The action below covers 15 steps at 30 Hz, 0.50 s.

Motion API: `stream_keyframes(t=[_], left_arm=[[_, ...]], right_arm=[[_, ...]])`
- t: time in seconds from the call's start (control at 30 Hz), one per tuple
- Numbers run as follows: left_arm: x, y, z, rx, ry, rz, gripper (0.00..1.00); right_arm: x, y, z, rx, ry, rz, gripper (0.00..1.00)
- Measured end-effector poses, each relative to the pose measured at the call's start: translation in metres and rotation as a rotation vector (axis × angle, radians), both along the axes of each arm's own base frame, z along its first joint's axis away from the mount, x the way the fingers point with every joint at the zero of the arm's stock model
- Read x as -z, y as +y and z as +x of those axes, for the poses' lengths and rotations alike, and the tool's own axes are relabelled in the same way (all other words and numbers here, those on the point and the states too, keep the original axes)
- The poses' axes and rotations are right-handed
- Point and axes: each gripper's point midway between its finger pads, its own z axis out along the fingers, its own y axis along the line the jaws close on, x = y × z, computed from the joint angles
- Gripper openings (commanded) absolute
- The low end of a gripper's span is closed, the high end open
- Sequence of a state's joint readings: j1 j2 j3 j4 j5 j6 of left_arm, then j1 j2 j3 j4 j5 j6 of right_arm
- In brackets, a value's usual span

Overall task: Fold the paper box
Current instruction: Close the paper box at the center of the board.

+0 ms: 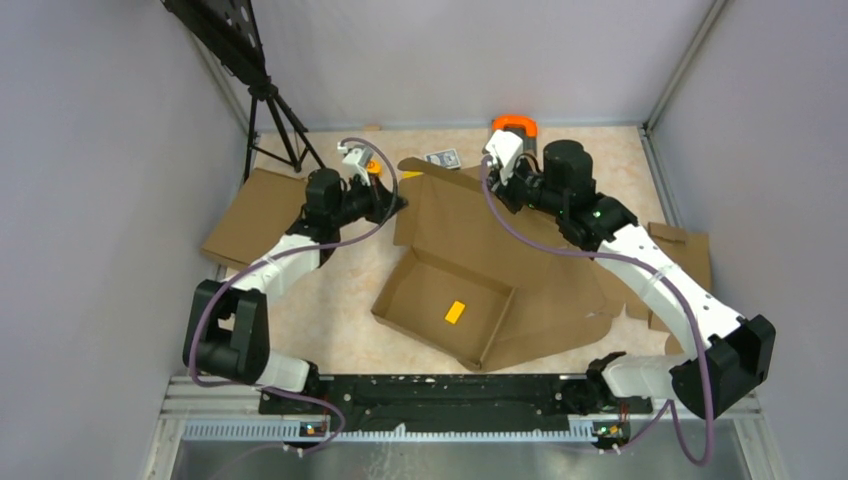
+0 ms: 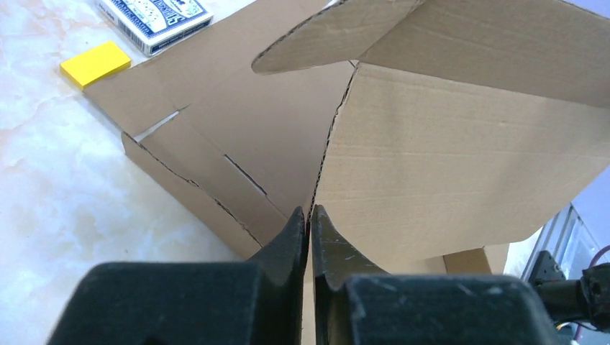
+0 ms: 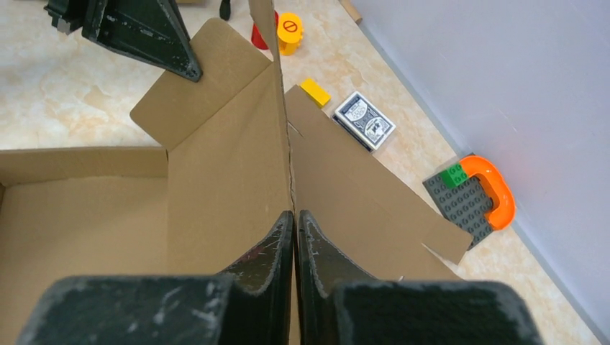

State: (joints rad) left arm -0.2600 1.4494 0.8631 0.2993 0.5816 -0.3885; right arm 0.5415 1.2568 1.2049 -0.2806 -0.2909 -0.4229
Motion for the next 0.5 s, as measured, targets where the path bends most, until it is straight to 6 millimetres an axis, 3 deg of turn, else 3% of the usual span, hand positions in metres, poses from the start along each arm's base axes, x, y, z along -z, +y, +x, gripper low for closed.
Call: stream_keyframes(t=[0.17, 0.27, 0.37, 0.43, 0.5], left_arm=[[0.001, 0.003, 0.001, -0.037, -0.004, 0.008, 0.00], [0.003, 0.006, 0.001, -0.062, -0.004, 0.018, 0.00], [0.007, 0.009, -0.005, -0.071, -0.001, 0.023, 0.00], [0.010, 0.011, -0.012, -0.076, 0.001, 0.027, 0.00], [0.010, 0.011, -0.016, -0.075, -0.003, 0.027, 0.00]], right_arm=[[-0.003, -0.001, 0.001, 0.027, 0.002, 0.034, 0.45], [-0.008, -0.011, 0.007, 0.128, 0.015, 0.072, 0.57], [-0.010, -0.026, 0.012, 0.244, 0.040, 0.101, 0.78], [-0.011, -0.040, 0.013, 0.343, 0.060, 0.124, 0.85], [-0.015, -0.056, 0.009, 0.428, 0.061, 0.158, 0.87]])
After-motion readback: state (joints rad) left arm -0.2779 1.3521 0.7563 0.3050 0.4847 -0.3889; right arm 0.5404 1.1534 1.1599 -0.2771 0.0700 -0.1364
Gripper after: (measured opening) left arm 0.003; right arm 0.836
